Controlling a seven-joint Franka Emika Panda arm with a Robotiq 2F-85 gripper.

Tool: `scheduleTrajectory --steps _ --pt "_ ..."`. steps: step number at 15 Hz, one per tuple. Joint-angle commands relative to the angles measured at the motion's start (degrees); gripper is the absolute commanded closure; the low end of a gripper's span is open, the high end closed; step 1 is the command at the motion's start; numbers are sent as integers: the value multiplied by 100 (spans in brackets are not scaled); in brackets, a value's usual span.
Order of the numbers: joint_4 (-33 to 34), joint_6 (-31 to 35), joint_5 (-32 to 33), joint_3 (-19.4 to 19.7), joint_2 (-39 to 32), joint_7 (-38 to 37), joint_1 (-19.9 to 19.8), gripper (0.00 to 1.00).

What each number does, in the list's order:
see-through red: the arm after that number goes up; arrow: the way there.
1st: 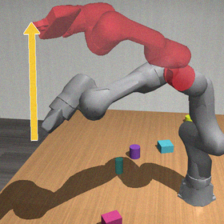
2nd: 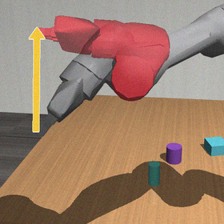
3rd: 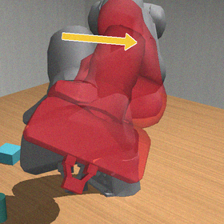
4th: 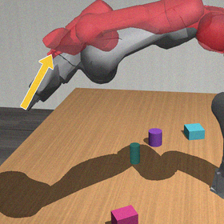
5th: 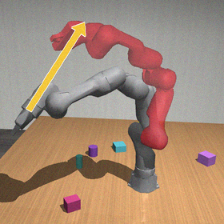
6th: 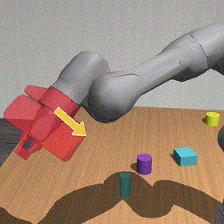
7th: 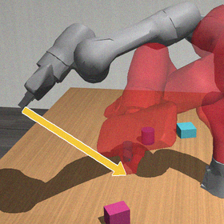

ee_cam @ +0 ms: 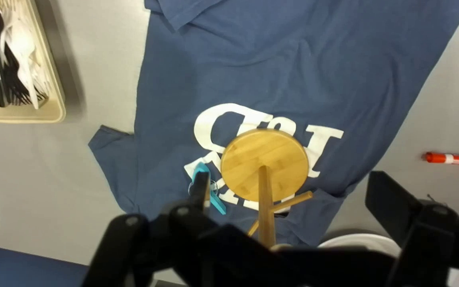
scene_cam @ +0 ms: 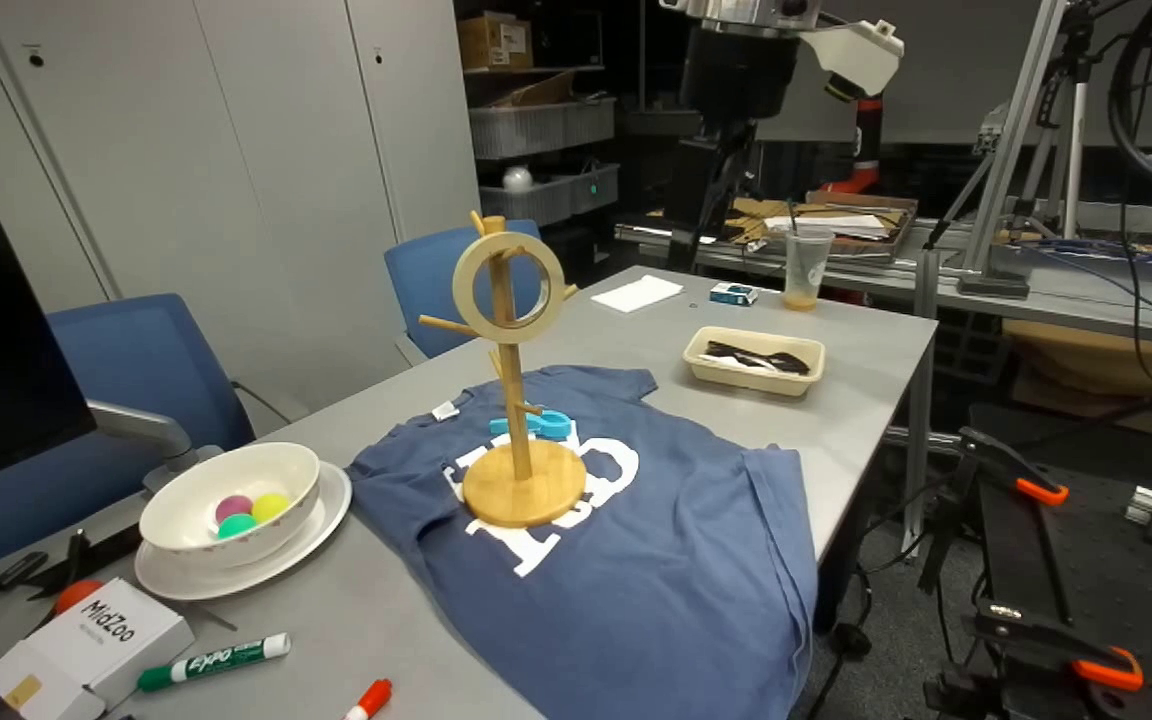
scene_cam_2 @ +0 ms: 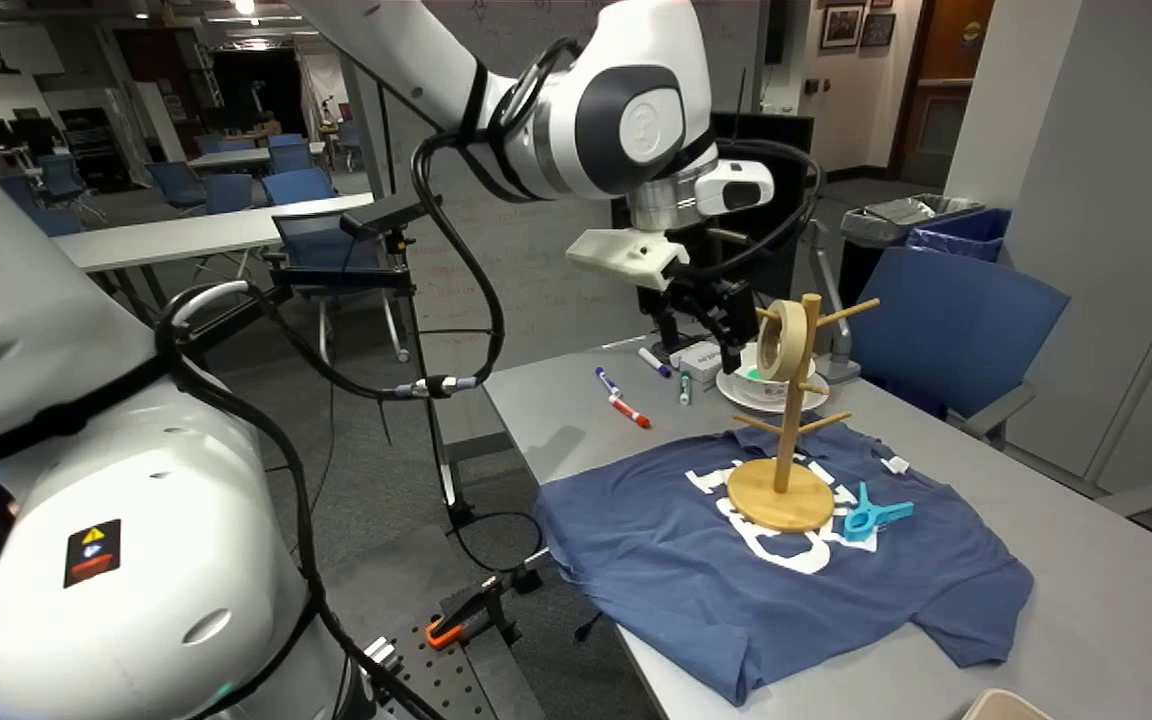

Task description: Take the masking tape off the hanger and put it on the table

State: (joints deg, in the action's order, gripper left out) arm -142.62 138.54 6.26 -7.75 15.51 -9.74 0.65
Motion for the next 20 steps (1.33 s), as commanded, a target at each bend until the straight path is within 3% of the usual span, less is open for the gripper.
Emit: scheduleTrajectory --steps 1,7,8,14,20 --pt "-176 800 166 -96 -127 -460 16 0" --pt "-434 2217 670 -179 -409 -1156 -217 0" --pt "-334 1752 376 -87 -354 -818 -48 0" --pt "-403 2068 492 -96 -424 -960 -119 0" --pt "-302 2410 1616 -338 -706 -2011 -491 0"
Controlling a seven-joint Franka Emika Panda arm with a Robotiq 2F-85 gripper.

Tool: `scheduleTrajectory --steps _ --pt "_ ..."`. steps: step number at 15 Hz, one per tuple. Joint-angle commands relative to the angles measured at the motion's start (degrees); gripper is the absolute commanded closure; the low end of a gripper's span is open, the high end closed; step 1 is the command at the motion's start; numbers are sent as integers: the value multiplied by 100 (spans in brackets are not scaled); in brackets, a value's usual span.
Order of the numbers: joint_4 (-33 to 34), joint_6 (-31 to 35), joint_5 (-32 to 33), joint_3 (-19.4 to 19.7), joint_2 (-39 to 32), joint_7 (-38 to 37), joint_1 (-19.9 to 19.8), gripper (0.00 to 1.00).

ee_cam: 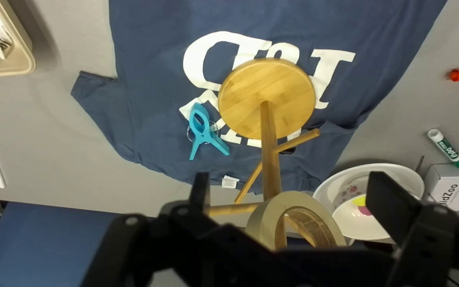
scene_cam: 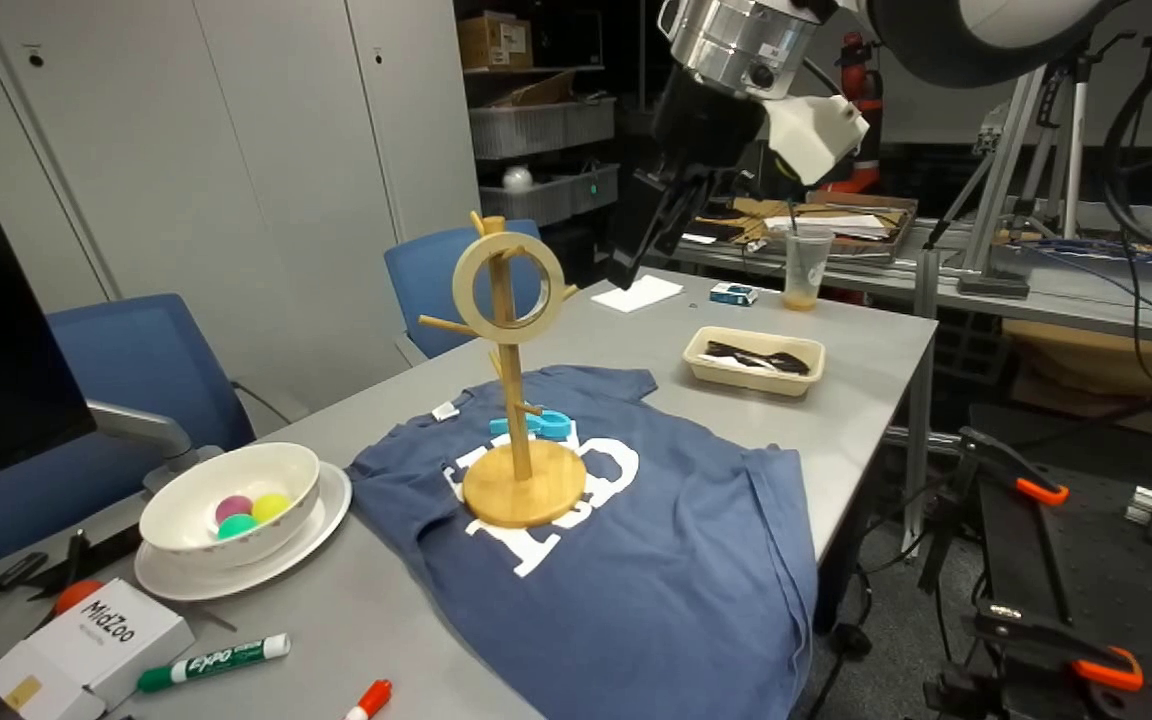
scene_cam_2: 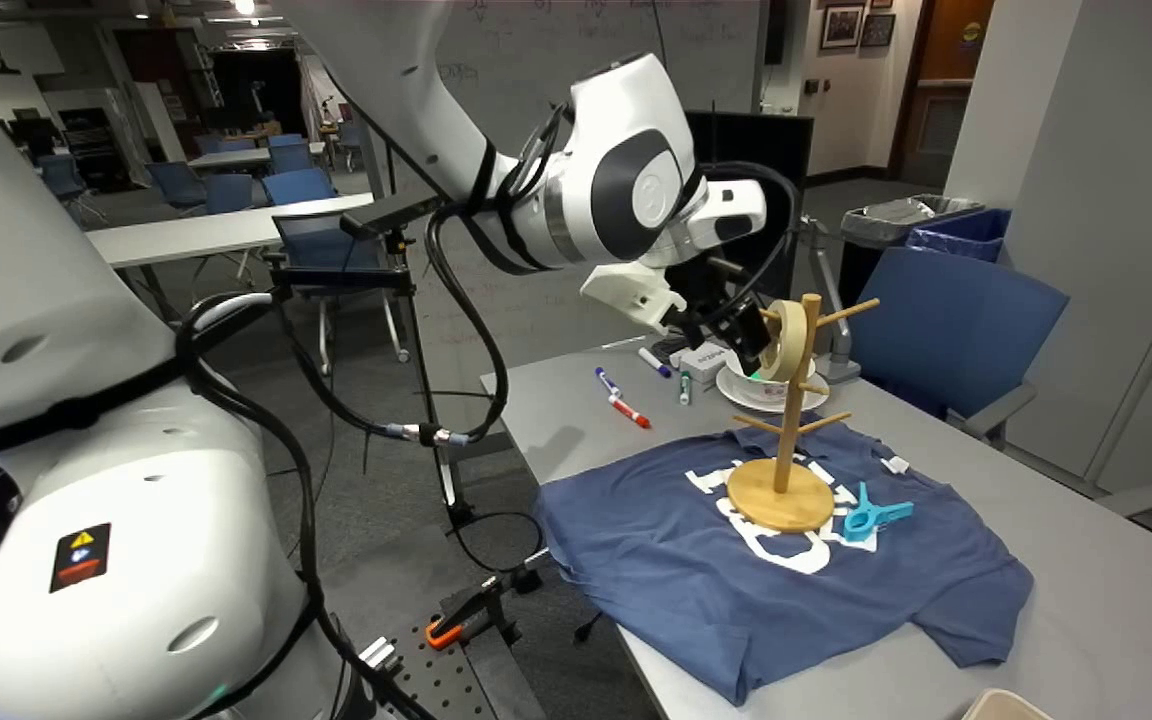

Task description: Take the masking tape off the hanger and put it on the table

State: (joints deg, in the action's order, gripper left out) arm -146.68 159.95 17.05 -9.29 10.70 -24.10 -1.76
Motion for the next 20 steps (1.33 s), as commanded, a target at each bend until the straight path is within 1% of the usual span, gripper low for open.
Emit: scheduleTrajectory --steps 1,3,5,8,11,13,17,20 --pt "129 331 758 -221 -281 -811 -304 0" --pt "179 480 1284 -297 -393 -1341 -423 0" --pt "267 640 1960 -365 -506 -1974 -572 0" --pt "487 808 2870 -370 -717 -2851 -716 0" --pt "710 906 3643 -312 -939 -3583 -754 0" --pt "881 914 4300 -282 -1077 -4131 -767 0" --pt "1254 823 5863 -218 -1324 -5447 -704 0" --pt "1481 763 6876 -194 -1519 -6328 -665 0"
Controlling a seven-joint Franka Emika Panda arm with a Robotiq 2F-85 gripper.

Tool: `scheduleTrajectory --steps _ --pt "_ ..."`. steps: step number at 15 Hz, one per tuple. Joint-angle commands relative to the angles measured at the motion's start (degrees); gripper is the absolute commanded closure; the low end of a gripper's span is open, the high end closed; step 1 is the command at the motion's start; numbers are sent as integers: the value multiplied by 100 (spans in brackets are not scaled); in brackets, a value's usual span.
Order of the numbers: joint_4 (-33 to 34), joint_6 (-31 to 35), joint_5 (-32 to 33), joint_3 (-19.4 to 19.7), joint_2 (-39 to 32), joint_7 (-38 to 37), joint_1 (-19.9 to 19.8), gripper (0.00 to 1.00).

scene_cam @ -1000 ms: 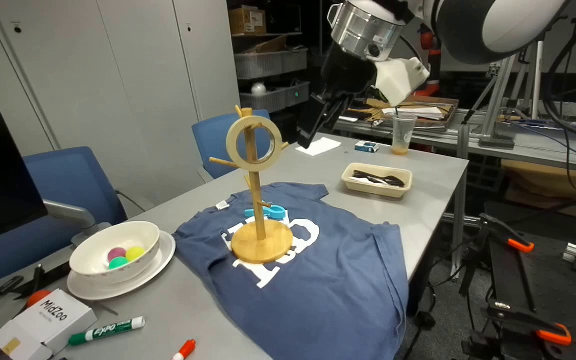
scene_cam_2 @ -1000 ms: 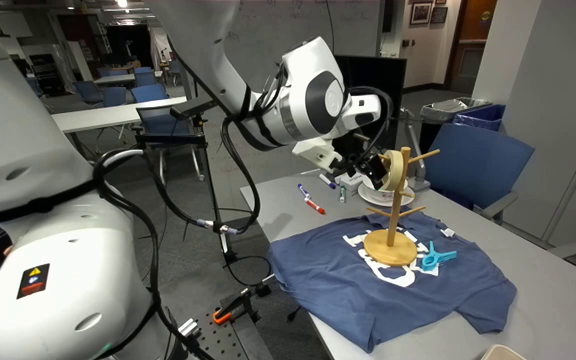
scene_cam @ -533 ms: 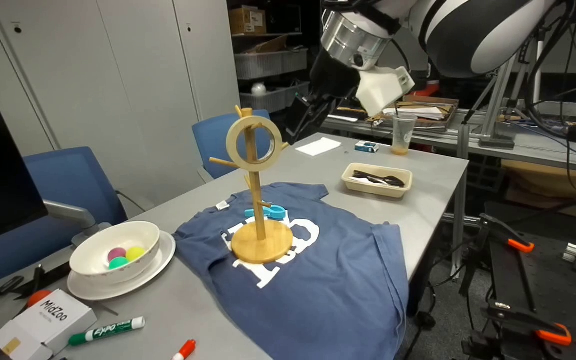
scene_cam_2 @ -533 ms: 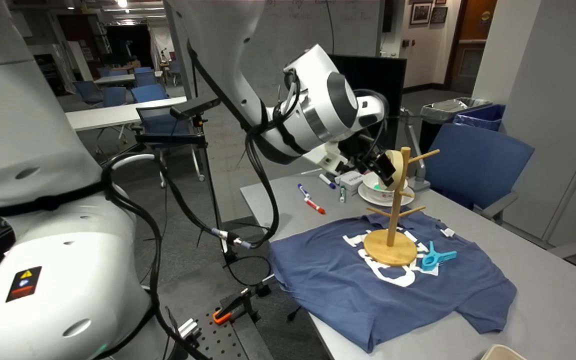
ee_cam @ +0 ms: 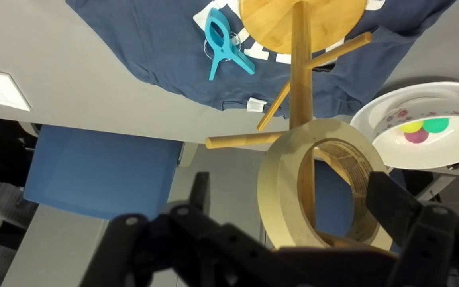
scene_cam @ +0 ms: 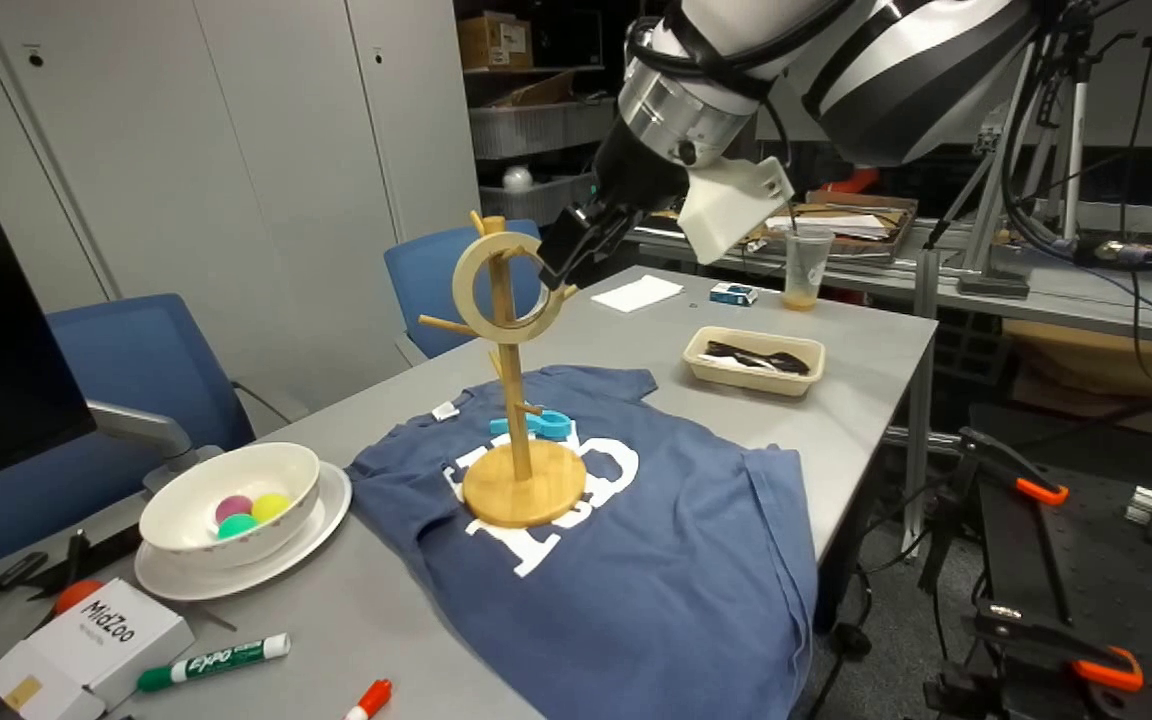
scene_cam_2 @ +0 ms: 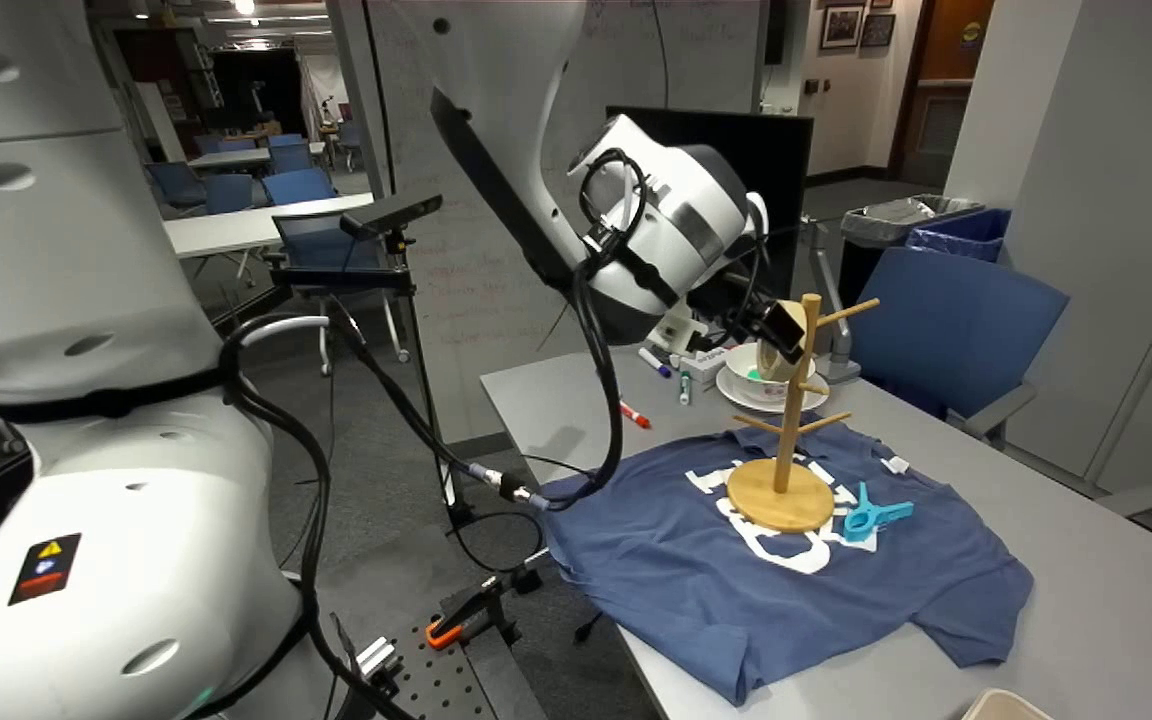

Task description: Take the masking tape off the hanger and put it on the table

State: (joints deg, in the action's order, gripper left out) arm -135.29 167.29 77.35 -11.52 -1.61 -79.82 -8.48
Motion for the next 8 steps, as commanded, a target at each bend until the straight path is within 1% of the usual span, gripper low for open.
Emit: scheduleTrajectory --steps 1,5,8 --pt "393 15 1126 37 -351 -1013 7 0" --pt "464 -18 2099 62 -516 -1882 -4 0" --pt "525 -28 2612 89 -622 -2400 -25 0"
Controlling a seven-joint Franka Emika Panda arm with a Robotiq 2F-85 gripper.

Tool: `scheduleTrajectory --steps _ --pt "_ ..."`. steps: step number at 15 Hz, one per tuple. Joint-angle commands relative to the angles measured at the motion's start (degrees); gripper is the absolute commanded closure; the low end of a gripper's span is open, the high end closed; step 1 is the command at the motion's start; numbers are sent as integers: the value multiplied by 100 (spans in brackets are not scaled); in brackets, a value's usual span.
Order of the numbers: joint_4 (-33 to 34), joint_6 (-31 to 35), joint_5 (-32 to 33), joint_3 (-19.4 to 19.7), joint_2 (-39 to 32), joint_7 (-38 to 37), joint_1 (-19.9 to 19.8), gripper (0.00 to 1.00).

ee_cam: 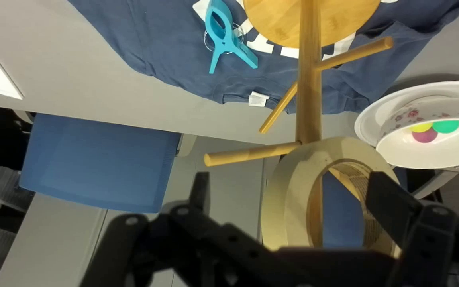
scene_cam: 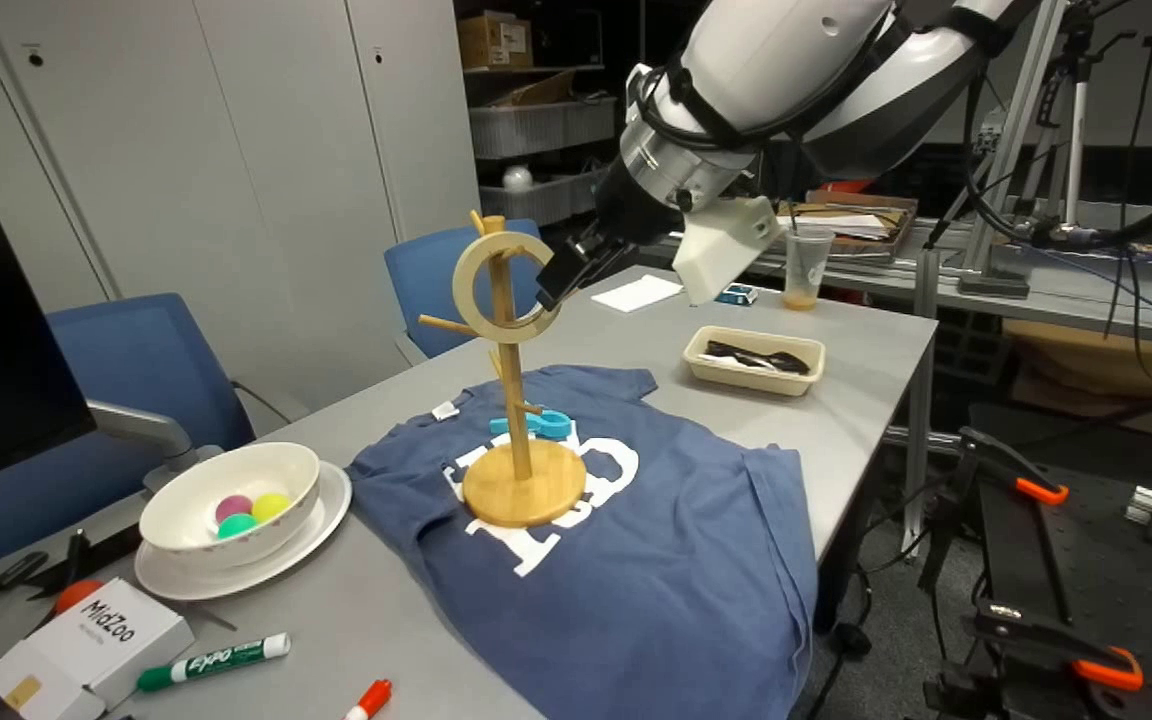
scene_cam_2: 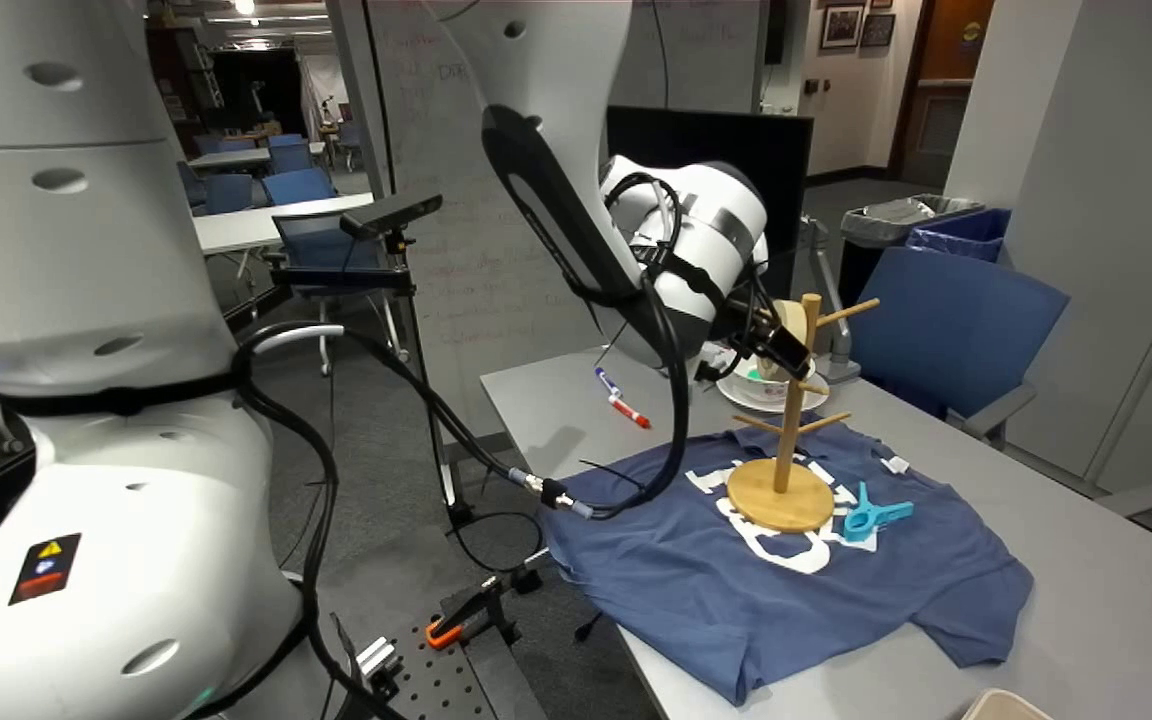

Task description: Take the masking tape off the hanger and put it on the table

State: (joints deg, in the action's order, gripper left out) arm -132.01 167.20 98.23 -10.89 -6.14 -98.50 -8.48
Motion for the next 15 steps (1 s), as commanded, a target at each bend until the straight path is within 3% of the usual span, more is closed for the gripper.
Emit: scheduleTrajectory --steps 1,11,13,14,15 --pt "223 -22 664 30 -194 -691 -24 0" --pt "445 -204 1887 37 -275 -1936 -41 2" --pt "449 -259 2048 39 -290 -2084 -50 27" --pt "432 -314 2103 32 -294 -2139 -42 30" --pt "425 -354 2154 31 -306 -2182 -41 40"
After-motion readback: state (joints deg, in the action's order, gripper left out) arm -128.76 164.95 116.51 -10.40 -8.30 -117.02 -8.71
